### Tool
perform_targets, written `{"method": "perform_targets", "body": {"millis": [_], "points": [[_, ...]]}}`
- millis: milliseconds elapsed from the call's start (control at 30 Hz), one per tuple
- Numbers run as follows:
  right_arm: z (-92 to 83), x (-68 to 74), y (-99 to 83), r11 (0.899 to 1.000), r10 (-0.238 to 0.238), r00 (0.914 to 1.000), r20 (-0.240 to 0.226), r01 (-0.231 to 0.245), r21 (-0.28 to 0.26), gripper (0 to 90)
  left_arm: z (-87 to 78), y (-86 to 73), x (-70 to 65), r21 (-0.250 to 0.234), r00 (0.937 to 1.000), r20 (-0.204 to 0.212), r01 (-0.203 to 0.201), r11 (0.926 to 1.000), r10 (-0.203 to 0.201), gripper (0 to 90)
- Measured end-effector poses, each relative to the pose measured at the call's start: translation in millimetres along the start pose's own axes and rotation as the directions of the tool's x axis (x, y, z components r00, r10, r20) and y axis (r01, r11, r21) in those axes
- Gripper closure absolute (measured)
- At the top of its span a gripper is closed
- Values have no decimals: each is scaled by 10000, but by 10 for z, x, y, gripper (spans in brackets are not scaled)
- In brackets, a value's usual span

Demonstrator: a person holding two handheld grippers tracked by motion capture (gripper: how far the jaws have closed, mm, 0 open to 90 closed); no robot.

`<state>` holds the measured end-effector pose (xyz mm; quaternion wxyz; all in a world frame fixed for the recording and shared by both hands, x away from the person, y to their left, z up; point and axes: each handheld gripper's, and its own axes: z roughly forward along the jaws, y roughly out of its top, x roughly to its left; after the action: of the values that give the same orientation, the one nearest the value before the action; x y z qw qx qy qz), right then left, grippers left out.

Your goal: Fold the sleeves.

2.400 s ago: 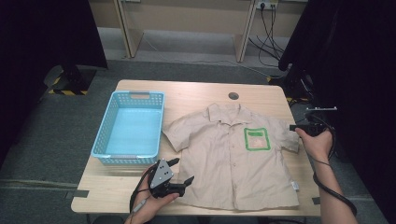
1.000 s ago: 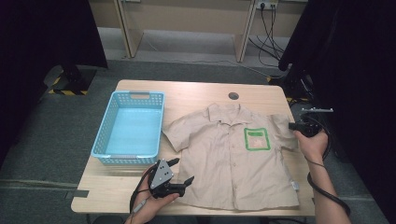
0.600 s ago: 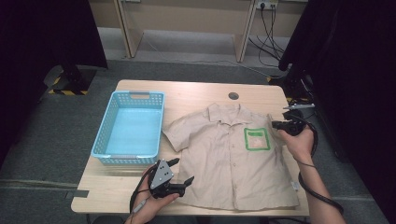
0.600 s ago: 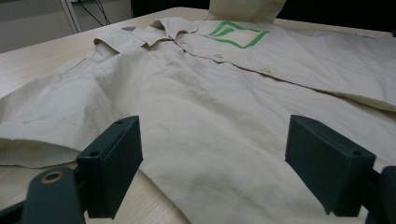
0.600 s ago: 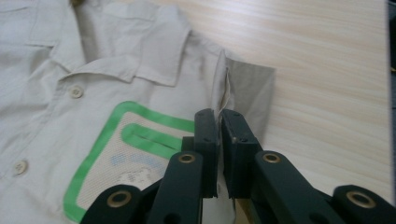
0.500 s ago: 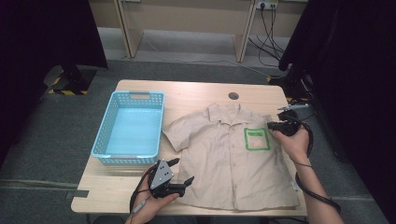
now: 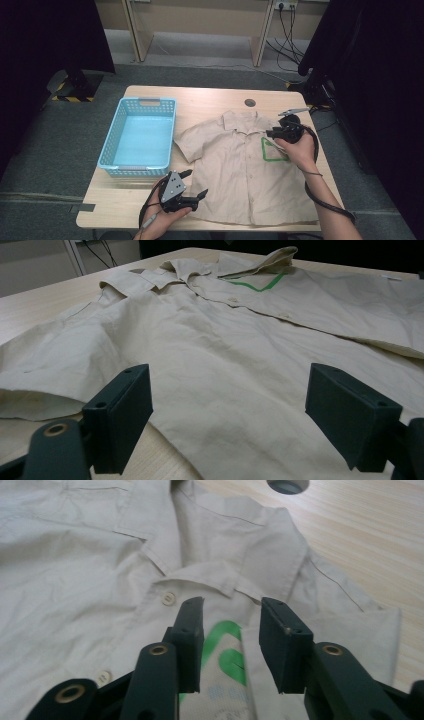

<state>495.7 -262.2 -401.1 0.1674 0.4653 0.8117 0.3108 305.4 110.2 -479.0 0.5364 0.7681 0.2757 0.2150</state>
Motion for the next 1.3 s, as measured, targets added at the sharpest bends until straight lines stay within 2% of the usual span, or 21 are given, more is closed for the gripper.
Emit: {"method": "perform_targets", "body": {"millis": [167, 467, 967, 1300], "points": [[101, 189, 103, 9997, -228, 9997, -95, 229, 41, 526, -2, -1, -2, -20, 10000, -17, -8, 10000, 8, 179], [245, 532, 290, 9975, -681, 9967, -435, 687, 134, 503, -7, -2, 4, -42, 10000, -11, 25, 10000, -25, 176], [379, 896, 437, 9929, -1175, 9891, -884, 1188, 99, 491, -12, -4, 15, -90, 9999, -45, 138, 9999, -138, 171], [492, 1166, 505, 9869, -1580, 9786, -1316, 1607, 103, 489, -23, -10, 28, -163, 9995, -34, 301, 9994, -302, 164]]}}
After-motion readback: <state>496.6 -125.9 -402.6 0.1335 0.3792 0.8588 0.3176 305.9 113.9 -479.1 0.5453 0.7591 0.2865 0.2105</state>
